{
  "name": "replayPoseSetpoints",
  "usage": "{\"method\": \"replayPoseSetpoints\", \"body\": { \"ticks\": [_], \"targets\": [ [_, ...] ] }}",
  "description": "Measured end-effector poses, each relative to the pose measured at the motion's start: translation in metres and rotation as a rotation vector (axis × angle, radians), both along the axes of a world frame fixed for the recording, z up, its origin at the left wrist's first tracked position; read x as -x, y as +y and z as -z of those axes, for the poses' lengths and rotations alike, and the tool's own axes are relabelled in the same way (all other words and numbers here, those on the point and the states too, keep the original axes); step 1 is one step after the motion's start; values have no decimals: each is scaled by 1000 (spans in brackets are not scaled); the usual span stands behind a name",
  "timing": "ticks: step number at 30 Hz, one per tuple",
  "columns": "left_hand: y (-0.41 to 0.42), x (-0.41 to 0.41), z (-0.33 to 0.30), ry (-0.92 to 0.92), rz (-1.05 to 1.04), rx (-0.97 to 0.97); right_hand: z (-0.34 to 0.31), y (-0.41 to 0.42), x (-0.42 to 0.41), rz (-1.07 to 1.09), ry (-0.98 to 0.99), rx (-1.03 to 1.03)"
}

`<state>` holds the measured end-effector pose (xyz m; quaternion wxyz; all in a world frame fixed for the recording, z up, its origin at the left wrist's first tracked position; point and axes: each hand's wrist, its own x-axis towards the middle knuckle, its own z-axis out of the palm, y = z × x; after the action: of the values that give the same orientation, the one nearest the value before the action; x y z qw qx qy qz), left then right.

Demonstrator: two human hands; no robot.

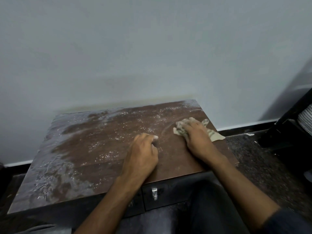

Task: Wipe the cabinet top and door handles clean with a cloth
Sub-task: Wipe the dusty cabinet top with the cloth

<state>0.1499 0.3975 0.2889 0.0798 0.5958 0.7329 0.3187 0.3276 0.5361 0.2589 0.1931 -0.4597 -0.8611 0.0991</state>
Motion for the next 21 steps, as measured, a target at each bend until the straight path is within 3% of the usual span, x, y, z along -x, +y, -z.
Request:
{"method": "replayPoseSetpoints", "body": {
  "ticks": [3,5,9,10,15,17,21],
  "targets": [
    [3,-3,3,27,0,-5,7,-48,22,-339,3,-12],
    [0,-3,2,40,12,-4,6,-48,10,-421,-3,-5],
    [-12,-6,3,44,27,14,3,-11,0,-12,19,19],
    [-14,-7,3,41,20,26,4,-18,10,-1,2,4],
    [-28,-3,-2,46,-26,-11,9,-63,13,-475,-15,35],
    [-41,0,-4,29,-9,-45,5,-37,-3,-396,-18,50],
    [-56,10,2,-5,-50,-53,4,-7,14,21,-52,28]
  ]
}}
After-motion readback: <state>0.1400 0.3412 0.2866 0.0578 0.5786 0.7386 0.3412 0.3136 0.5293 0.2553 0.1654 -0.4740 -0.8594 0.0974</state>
